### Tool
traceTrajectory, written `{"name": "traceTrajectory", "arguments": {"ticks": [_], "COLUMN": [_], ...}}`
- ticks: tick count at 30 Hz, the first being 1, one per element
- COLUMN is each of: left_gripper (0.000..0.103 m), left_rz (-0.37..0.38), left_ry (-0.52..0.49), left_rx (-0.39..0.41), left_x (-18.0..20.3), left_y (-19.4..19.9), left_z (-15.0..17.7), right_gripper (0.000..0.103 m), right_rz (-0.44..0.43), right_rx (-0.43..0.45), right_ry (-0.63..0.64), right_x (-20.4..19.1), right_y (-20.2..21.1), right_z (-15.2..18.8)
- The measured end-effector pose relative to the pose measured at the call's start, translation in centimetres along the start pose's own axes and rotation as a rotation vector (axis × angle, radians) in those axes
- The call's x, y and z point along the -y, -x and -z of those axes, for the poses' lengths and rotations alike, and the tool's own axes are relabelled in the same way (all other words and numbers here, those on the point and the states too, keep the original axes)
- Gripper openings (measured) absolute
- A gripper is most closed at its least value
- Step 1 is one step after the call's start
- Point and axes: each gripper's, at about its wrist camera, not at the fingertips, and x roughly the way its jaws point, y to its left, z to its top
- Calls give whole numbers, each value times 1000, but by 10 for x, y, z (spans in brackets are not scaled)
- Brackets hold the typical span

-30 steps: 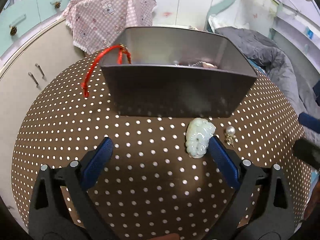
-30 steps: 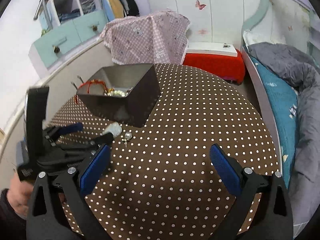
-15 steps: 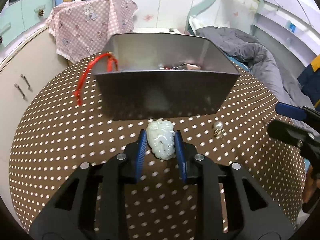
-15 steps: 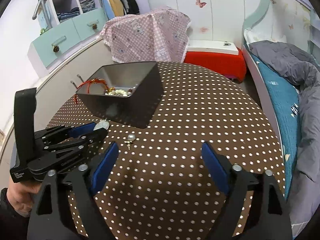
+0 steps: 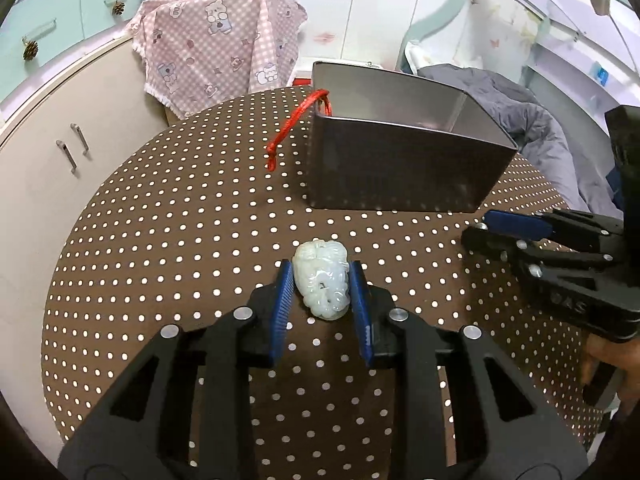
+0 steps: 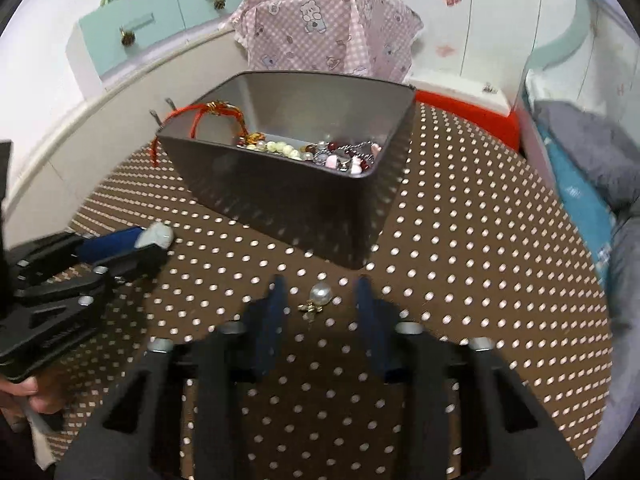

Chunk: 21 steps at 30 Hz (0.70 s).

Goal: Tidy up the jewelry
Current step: 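Grasp the small pearl charm with the right tool while the left tool holds the jade, then carry the jade and pearl charm over the grey box and open both tools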

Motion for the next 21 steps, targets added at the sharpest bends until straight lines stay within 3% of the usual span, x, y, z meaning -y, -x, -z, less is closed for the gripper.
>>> {"name": "traceTrajectory", "arguments": {"ticks": [9, 21], "left_gripper": [28, 28], "left_rz": [17, 14], "left_ry": [0, -22], "left_rx": [20, 129], "left_x": [0, -4], "left_y": [9, 52], "left_z": [-1, -32], "right_gripper": [10, 10], "right_rz": [-53, -169], "right_rx": [5, 168], "right_ry": [8, -8], "right_x": [2, 8], "right_y": [15, 91], "right_z": [15, -21]}}
